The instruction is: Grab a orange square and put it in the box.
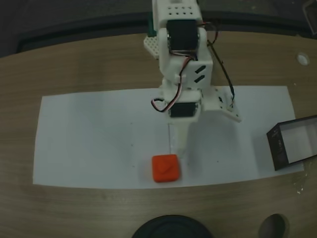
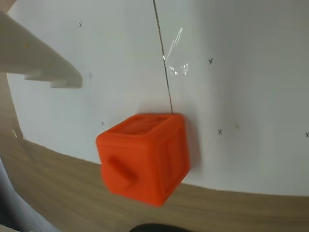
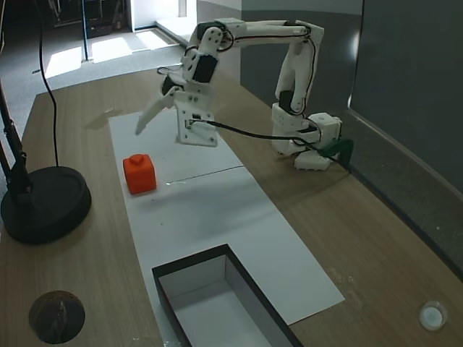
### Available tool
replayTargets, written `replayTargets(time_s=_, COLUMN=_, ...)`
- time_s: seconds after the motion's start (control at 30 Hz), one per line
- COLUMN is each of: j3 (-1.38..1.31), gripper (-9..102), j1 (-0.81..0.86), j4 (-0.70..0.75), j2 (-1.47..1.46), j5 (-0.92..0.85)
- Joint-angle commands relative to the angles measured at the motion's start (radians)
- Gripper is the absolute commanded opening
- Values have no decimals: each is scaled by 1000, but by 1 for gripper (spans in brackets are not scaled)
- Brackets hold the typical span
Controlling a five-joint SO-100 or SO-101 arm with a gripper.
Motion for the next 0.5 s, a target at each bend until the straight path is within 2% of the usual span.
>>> replayTargets(time_s=0.0, j3=-253, gripper=32, j1=14, j4=57, j2=-179, j5=6)
replayTargets(time_s=0.23, j3=-500, gripper=32, j1=35, j4=130, j2=-417, j5=-2)
replayTargets(time_s=0.47, j3=-592, gripper=32, j1=78, j4=129, j2=-517, j5=-26)
